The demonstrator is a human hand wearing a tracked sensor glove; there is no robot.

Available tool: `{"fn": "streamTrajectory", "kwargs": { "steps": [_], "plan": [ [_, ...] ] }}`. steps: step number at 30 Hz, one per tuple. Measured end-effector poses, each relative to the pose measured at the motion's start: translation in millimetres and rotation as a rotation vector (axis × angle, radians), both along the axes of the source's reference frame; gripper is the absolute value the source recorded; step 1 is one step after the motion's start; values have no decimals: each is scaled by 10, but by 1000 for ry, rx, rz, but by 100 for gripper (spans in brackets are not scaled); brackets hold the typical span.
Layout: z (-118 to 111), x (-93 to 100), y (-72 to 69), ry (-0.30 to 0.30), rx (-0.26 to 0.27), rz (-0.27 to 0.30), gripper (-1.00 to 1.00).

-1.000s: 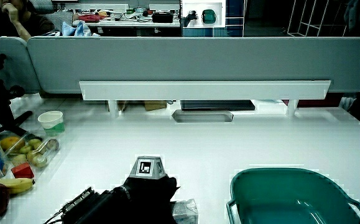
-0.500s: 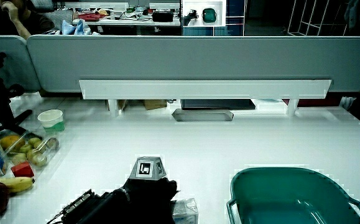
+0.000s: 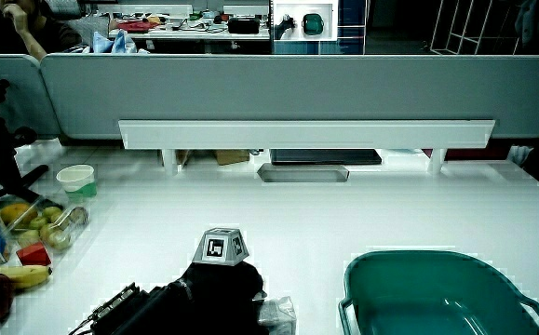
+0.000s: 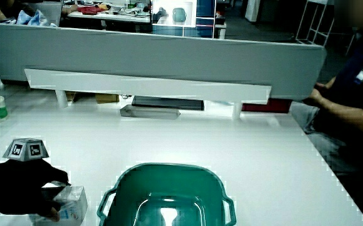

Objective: Pick milk from desk

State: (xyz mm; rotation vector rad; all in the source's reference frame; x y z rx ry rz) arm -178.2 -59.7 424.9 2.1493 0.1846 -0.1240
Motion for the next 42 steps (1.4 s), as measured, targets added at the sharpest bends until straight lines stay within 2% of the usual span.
{"fn": "streamTrajectory", "kwargs": {
  "steps": [2, 3, 4, 5, 6, 14, 15, 21, 35, 37, 42],
  "plan": [
    [-37, 18, -5, -7, 13, 20, 8],
    [-21, 11, -11, 9, 36, 27, 10],
    [-58, 24, -13, -7, 41, 39, 13],
    [-52, 19, -18, 6, 38, 36, 15],
    [-41, 10, -24, 15, 57, 34, 18],
    [-73, 6, -48, 25, 81, 43, 38],
    [-73, 3, -47, 30, 97, 44, 41],
    [-70, -7, -42, 47, 91, 22, 56],
    [-64, -19, -55, 85, 125, 28, 92],
    [-77, -20, -46, 93, 120, 19, 97],
    [-217, -7, -78, 113, 154, 26, 100]
  ]
}}
